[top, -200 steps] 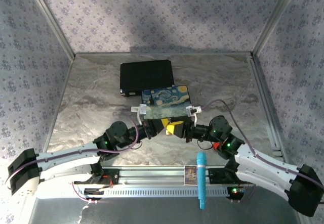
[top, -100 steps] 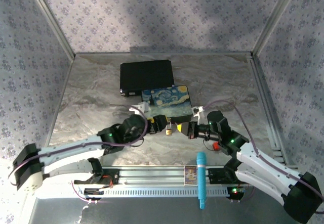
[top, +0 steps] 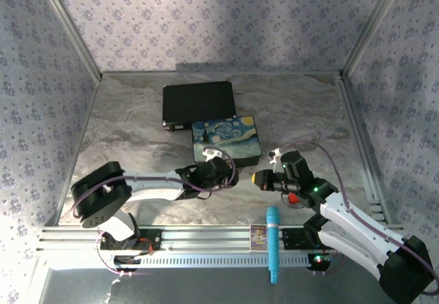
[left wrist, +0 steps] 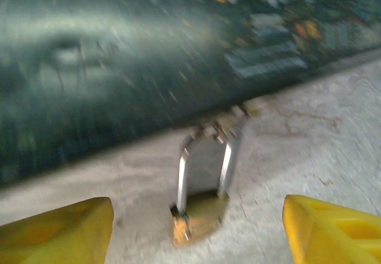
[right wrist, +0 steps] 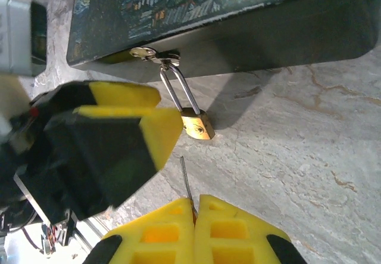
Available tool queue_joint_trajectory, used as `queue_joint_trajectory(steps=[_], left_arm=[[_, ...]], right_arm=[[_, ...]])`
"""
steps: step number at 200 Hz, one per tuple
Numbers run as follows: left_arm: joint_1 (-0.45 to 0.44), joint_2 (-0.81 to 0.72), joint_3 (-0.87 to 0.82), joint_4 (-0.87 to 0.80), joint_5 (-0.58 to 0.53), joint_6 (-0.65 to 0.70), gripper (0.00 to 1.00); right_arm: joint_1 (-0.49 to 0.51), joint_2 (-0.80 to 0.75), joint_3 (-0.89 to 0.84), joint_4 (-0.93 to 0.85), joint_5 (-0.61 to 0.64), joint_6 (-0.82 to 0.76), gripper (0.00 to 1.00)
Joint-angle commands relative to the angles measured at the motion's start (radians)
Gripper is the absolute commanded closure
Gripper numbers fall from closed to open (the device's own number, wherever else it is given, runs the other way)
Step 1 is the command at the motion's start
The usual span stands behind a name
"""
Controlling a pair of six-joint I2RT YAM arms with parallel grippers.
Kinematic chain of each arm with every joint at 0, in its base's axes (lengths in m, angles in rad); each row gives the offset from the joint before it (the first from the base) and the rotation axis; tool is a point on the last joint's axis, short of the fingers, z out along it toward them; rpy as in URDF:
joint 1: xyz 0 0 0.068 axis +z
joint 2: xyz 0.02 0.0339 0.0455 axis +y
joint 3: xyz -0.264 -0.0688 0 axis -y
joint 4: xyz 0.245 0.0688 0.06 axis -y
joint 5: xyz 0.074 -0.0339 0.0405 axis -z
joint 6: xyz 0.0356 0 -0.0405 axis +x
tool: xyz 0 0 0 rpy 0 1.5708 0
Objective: Unlock the padlock with the key
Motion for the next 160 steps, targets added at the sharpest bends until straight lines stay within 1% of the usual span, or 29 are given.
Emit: queue_joint_trajectory(steps=[1, 12, 27, 50, 62, 72, 89, 101, 110, 113, 124, 132, 139, 160], left_arm=[[0.023, 0.045, 0.008, 0.143, 0.064, 0.022, 0.3], [0.022, 0.072, 0.011, 0.172, 0.086, 0.025, 0.35], [0.019, 0.103, 0.004, 0.219, 0.115, 0.017, 0.37], [0.014, 0.133, -0.005, 0.25, 0.113, -0.001, 0.5], [0.009, 0.132, -0.001, 0.228, 0.097, -0.014, 0.59], [0.0, 0.123, 0.004, 0.2, 0.076, -0.014, 0.63], [-0.021, 0.103, 0.018, 0.156, 0.037, -0.013, 0.73], [-0.027, 0.098, 0.023, 0.144, 0.029, -0.013, 0.78], [-0.028, 0.103, 0.026, 0.138, 0.027, -0.02, 0.8], [-0.026, 0.105, 0.025, 0.136, 0.024, -0.025, 0.82], [-0.025, 0.112, 0.017, 0.143, 0.019, -0.045, 0.93], [-0.021, 0.112, 0.002, 0.167, 0.024, -0.063, 0.98], [-0.019, 0.108, -0.016, 0.2, 0.036, -0.082, 1.0], [-0.006, 0.08, -0.067, 0.309, 0.088, -0.144, 1.0]], right_arm=[[-0.005, -0.006, -0.028, -0.007, -0.006, -0.004, 1.0], [-0.005, -0.006, -0.042, 0.001, -0.005, 0.0, 1.0], [-0.005, -0.006, -0.052, 0.006, -0.002, 0.004, 1.0], [-0.007, -0.004, -0.075, 0.028, 0.004, 0.013, 1.0], [-0.007, 0.0, -0.087, 0.04, 0.006, 0.021, 1.0], [-0.005, 0.002, -0.099, 0.056, 0.003, 0.03, 1.0], [-0.004, 0.011, -0.124, 0.106, -0.01, 0.041, 1.0], [-0.005, 0.019, -0.142, 0.158, -0.035, 0.044, 1.0], [-0.007, 0.028, -0.155, 0.199, -0.051, 0.049, 1.0], [-0.01, 0.031, -0.157, 0.211, -0.055, 0.05, 1.0], [-0.023, 0.057, -0.162, 0.247, -0.09, 0.053, 1.0], [-0.038, 0.08, -0.165, 0.282, -0.137, 0.058, 1.0], [-0.051, 0.107, -0.17, 0.325, -0.183, 0.064, 1.0], [-0.1, 0.212, -0.174, 0.443, -0.338, 0.091, 1.0]])
